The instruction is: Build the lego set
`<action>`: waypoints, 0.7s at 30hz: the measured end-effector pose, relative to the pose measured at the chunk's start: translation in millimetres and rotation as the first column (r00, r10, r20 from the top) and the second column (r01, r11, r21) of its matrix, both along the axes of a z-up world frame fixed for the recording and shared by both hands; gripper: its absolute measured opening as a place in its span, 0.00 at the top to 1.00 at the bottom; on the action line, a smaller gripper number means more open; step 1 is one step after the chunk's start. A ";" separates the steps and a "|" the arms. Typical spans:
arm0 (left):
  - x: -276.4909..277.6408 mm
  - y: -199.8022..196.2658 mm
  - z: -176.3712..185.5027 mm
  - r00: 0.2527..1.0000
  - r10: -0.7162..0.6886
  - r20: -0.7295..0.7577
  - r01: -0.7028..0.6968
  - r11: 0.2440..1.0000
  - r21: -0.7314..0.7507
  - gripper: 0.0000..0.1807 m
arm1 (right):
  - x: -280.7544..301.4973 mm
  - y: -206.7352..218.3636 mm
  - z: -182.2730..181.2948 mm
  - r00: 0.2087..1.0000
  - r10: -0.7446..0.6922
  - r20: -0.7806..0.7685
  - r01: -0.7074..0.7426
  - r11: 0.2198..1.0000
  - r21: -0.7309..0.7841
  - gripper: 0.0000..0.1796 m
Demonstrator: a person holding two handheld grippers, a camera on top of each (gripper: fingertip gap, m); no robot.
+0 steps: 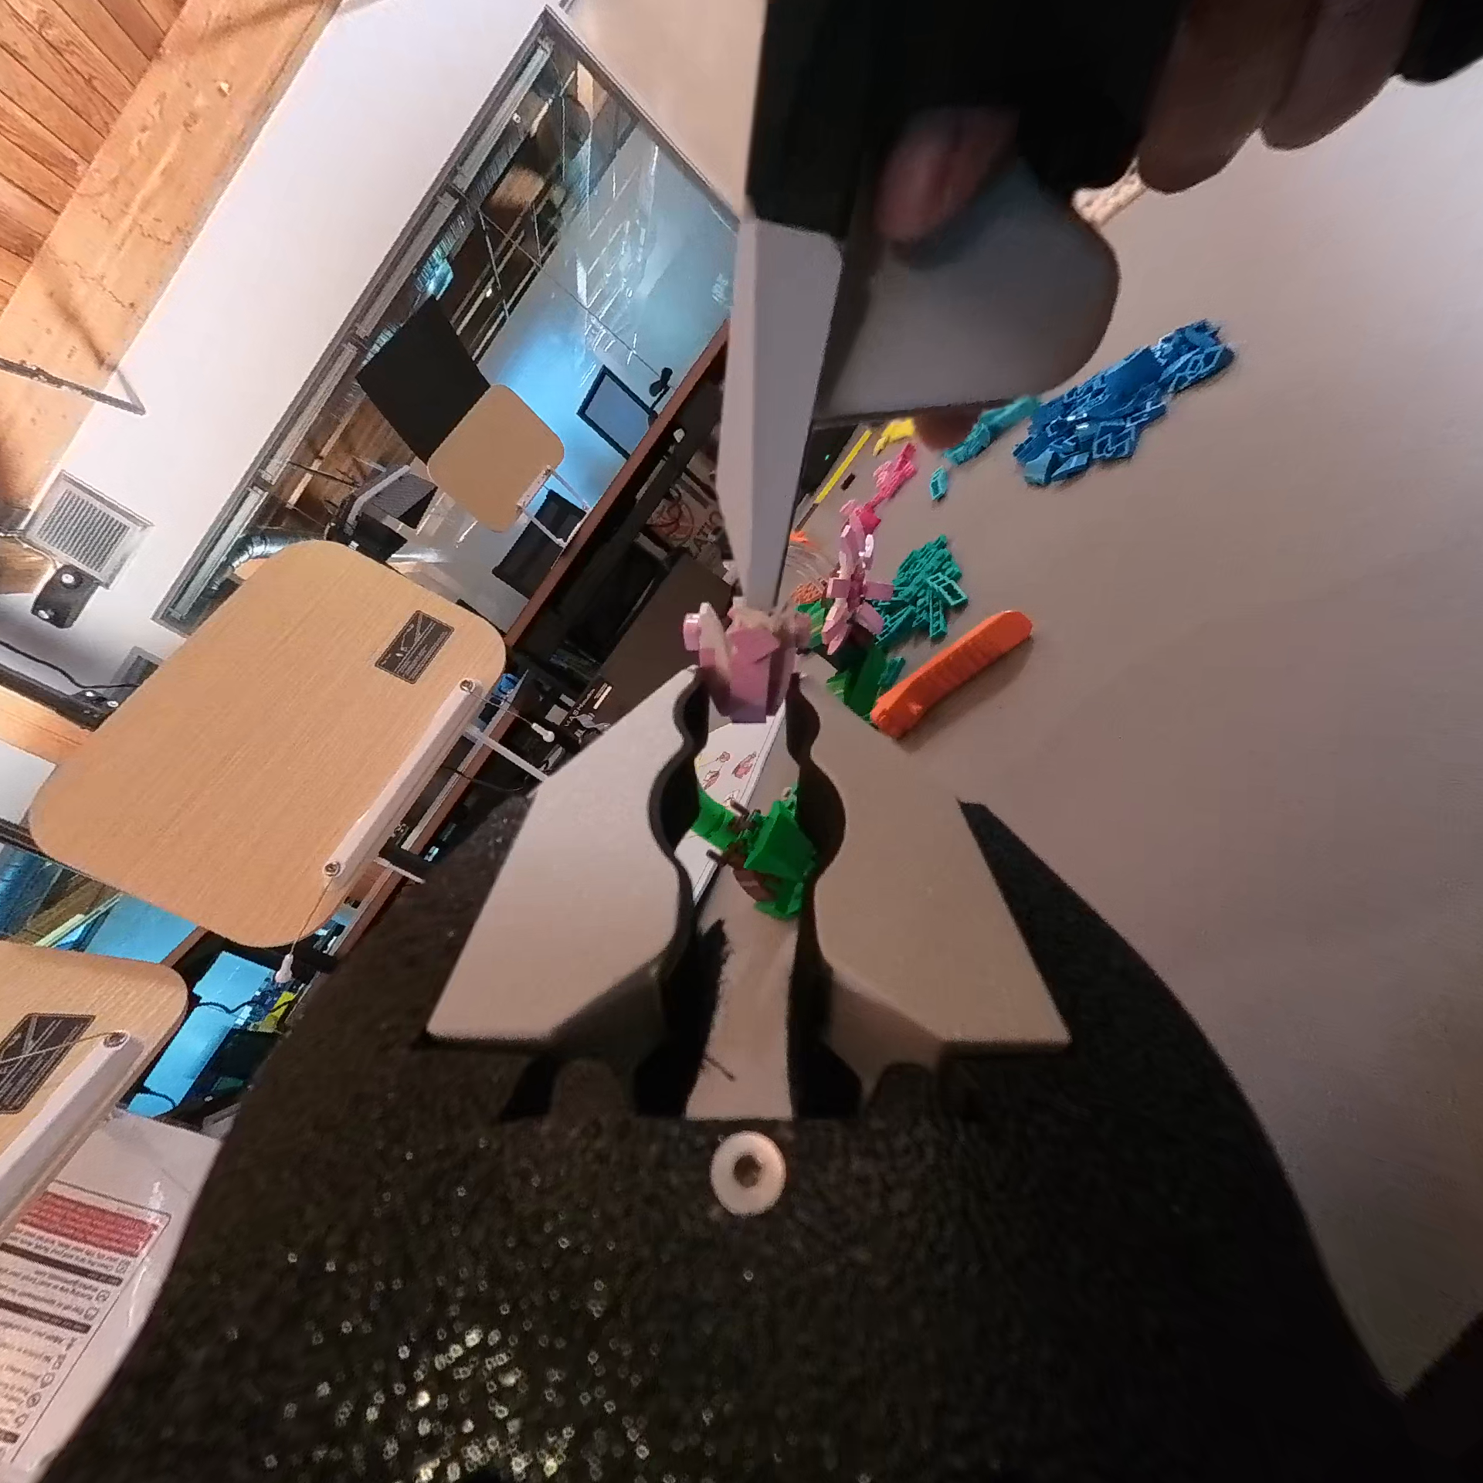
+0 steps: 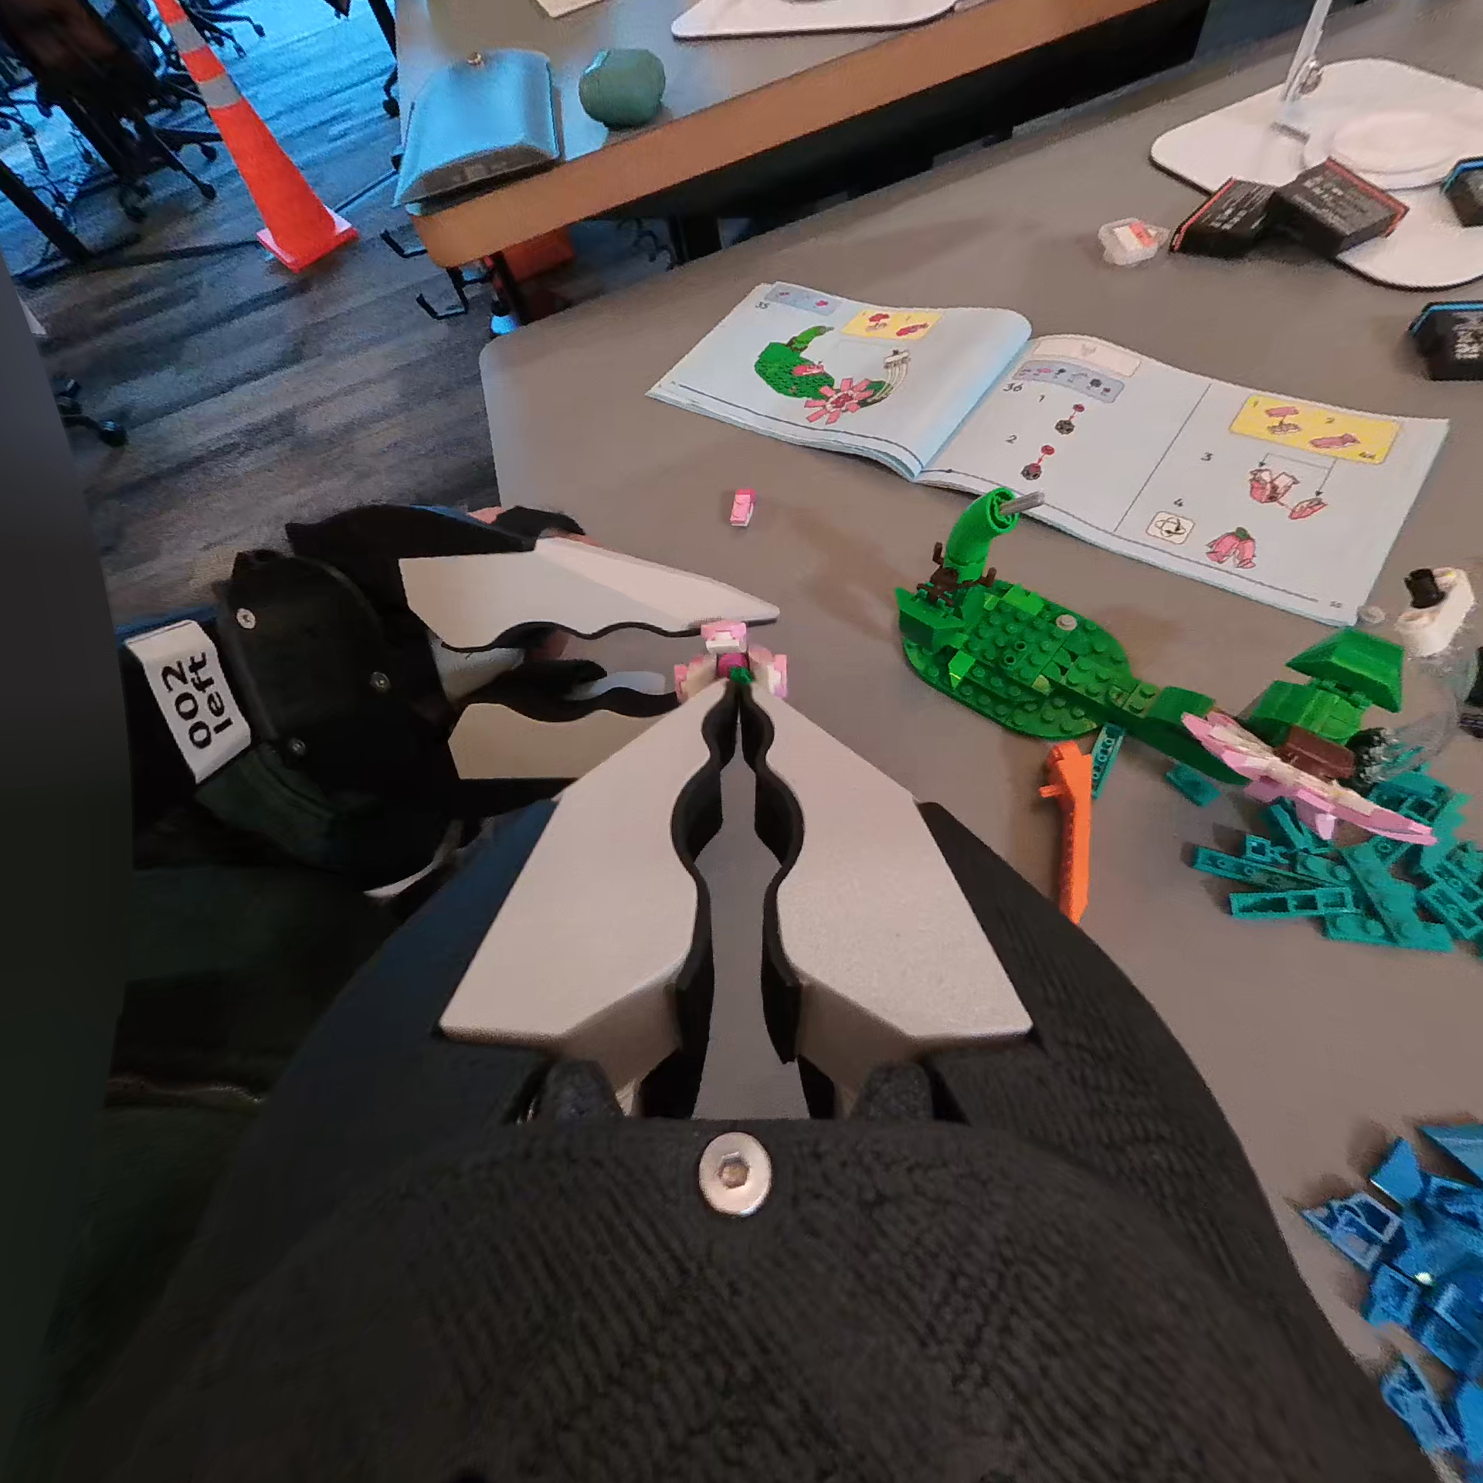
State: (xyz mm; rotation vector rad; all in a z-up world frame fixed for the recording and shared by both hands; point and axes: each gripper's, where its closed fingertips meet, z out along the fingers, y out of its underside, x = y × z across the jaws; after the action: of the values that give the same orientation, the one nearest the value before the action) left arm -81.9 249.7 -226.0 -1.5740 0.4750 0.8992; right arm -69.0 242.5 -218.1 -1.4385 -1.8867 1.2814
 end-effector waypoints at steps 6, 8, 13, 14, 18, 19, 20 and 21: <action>1.8 -1.3 1.8 1.000 -0.028 0.009 0.028 0.999 0.019 0.91 | 3.5 -1.1 3.2 0.999 0.036 -0.040 -0.034 0.999 0.035 0.98; 1.5 -1.6 1.8 0.999 -0.033 0.016 0.033 0.999 0.022 0.91 | 4.0 -1.2 3.7 0.998 0.040 -0.052 -0.038 0.999 0.038 0.97; -0.5 -3.1 0.8 0.996 -0.057 0.069 0.056 0.998 0.019 0.91 | 5.3 2.2 6.2 0.989 0.064 -0.130 -0.052 0.994 0.094 0.95; 1.0 -2.6 0.0 0.992 -0.077 0.098 0.075 0.997 0.016 0.91 | 7.0 -1.8 7.4 0.981 0.105 -0.163 -0.085 0.988 0.125 0.94; 15.3 1.0 -6.3 0.936 -0.216 0.278 0.225 0.974 -0.002 0.91 | 14.2 -10.1 -1.7 0.948 0.247 -0.199 -0.171 0.927 0.333 0.92; 19.2 0.9 -7.3 0.919 -0.252 0.304 0.265 0.964 -0.004 0.91 | 16.7 -12.1 -3.5 0.941 0.278 -0.194 -0.194 0.911 0.364 0.92; 22.4 0.2 -7.3 0.904 -0.282 0.322 0.298 0.954 0.000 0.91 | 19.0 -13.6 -3.5 0.933 0.303 -0.194 -0.212 0.898 0.386 0.92; 23.0 -0.7 -6.9 0.894 -0.295 0.337 0.312 0.950 0.005 0.91 | 21.3 -14.6 -3.3 0.925 0.327 -0.192 -0.228 0.884 0.408 0.92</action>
State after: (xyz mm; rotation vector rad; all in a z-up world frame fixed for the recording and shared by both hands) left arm -58.9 249.0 -232.9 -1.6020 0.4845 0.3723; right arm -47.7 227.8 -221.5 -0.7828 -2.0691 1.0793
